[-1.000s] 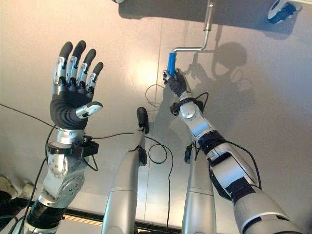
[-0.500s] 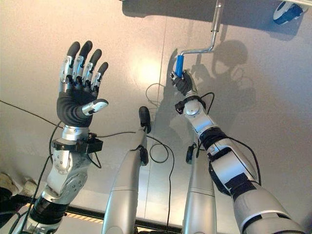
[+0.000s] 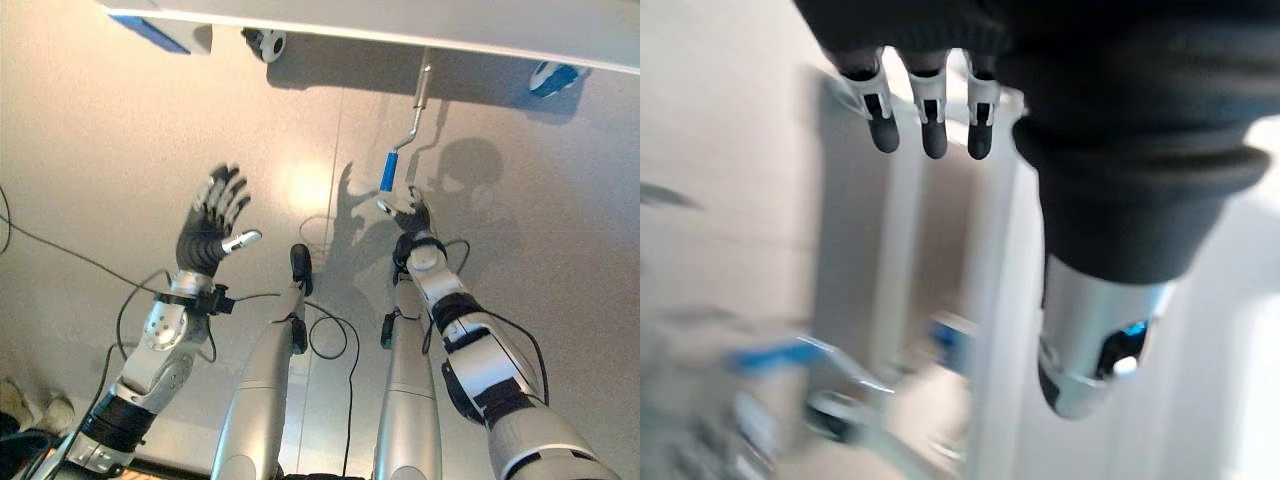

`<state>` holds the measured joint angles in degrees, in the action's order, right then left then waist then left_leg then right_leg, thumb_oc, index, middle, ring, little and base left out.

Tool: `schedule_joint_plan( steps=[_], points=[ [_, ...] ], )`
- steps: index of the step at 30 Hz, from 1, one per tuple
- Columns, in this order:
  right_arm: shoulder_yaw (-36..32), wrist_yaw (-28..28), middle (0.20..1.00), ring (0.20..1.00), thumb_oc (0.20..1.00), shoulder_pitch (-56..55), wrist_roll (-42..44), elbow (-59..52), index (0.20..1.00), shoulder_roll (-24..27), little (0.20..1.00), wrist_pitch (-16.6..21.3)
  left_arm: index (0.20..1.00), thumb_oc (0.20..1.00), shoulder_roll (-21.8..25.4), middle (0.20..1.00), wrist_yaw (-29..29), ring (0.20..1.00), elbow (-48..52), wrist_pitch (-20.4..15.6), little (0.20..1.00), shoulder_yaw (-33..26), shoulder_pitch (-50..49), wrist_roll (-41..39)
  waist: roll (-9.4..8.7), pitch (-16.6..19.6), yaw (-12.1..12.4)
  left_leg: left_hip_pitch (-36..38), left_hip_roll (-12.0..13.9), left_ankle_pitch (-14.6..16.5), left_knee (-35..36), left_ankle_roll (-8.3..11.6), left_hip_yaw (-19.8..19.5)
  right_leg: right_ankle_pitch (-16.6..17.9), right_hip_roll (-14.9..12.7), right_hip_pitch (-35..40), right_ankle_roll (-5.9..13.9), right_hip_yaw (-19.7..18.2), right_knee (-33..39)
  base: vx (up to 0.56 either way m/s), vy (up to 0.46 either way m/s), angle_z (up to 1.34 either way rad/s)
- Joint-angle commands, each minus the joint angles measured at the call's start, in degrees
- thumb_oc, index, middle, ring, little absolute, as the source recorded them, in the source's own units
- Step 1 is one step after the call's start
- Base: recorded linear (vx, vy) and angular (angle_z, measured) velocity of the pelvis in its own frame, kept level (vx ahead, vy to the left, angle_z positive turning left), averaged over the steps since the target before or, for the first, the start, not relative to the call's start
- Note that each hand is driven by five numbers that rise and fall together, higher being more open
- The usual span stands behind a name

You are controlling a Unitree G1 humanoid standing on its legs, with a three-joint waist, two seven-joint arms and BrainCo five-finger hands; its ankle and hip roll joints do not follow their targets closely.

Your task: Raise the hospital bed

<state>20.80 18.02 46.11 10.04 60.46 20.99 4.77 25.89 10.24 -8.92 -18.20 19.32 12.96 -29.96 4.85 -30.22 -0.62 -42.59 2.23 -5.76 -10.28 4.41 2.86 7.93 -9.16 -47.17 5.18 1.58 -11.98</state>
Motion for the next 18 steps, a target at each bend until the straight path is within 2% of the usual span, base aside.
schedule_joint_plan(
  steps=[1, 2, 4, 9, 14, 17, 18],
  points=[
    [-0.35, -0.54, 1.000, 1.000, 1.000, -2.23, 1.02, -0.45, 1.000, 1.40, 1.000, 1.87, 1.000, 1.000, 0.31, 1.000, -0.63, 1.000, -0.19, -0.95, 1.000, 0.84, -2.36, 5.97, 1.07, 0.43, -0.16, 2.32, -2.12, 4.27, -2.19, -0.97, 0.45, -3.56, 0.22, 3.73, 4.04, 2.58, -0.94, 0.00, 0.000, 0.00],
    [-0.36, -0.54, 1.000, 1.000, 1.000, -2.27, 1.02, -0.47, 1.000, 1.41, 1.000, 1.86, 1.000, 1.000, 0.29, 1.000, -0.63, 1.000, -0.23, -0.98, 1.000, 0.88, -2.35, 5.97, 1.09, 0.43, -0.15, 2.37, -2.12, 4.26, -2.16, -0.97, 0.44, -3.57, 0.22, 3.77, 4.04, 2.59, -0.92, -0.01, -0.046, -0.03],
    [-2.77, -0.79, 1.000, 1.000, 1.000, -6.34, 1.93, 1.50, 1.000, 1.48, 1.000, 2.34, 1.000, 1.000, -1.40, 1.000, -1.19, 1.000, -10.59, -0.44, 1.000, 1.90, -3.31, 9.14, 1.27, 0.43, -0.45, 5.59, -2.04, 4.12, -1.37, -0.96, 0.09, -4.06, 0.24, 7.11, 3.96, 2.93, -0.60, -0.01, -0.053, -0.02],
    [-6.77, -0.91, 1.000, 1.000, 1.000, -12.43, 3.76, 3.58, 1.000, 1.77, 1.000, 3.30, 1.000, 1.000, -3.88, 1.000, -1.44, 1.000, -22.66, 0.63, 1.000, 2.24, -4.27, 13.64, 1.59, 0.43, -0.98, 11.39, -1.91, 3.90, 0.24, -0.77, -0.18, -4.68, 0.15, 12.88, 3.94, 3.94, 0.11, 0.00, -0.050, 0.02],
    [-9.09, -1.59, 1.000, 1.000, 1.000, -18.48, 3.92, 4.75, 1.000, 1.74, 1.000, 3.54, 1.000, 1.000, -7.07, 1.000, -1.31, 1.000, -37.93, 2.33, 1.000, 0.18, -3.64, 18.15, 0.79, 0.43, -1.66, 19.90, -1.67, 3.27, 3.45, -0.45, -0.72, -4.98, 0.62, 21.20, 4.00, 4.91, 2.00, 0.02, -0.064, 0.11],
    [-9.66, -2.45, 1.000, 1.000, 1.000, -22.45, 3.41, 4.45, 1.000, 1.46, 1.000, 3.66, 1.000, 1.000, -7.77, 1.000, -1.89, 1.000, -43.38, 3.26, 1.000, -0.83, -4.10, 20.99, -0.06, 2.92, -1.91, 23.06, -1.25, 3.16, 4.72, -0.04, -0.81, -5.16, 0.66, 24.99, 4.06, 5.81, 3.31, 0.08, -0.095, 0.16],
    [-9.82, -3.36, 1.000, 1.000, 1.000, -25.49, 2.76, 4.35, 1.000, 1.24, 1.000, 3.68, 1.000, 1.000, -7.91, 1.000, -2.59, 1.000, -45.74, 3.52, 1.000, -1.23, -4.28, 22.48, -0.86, 5.16, -2.07, 25.27, -0.80, 3.17, 5.37, 0.27, -0.91, -5.37, 0.82, 27.68, 4.13, 6.38, 4.34, 0.10, -0.086, 0.10]
  ],
)
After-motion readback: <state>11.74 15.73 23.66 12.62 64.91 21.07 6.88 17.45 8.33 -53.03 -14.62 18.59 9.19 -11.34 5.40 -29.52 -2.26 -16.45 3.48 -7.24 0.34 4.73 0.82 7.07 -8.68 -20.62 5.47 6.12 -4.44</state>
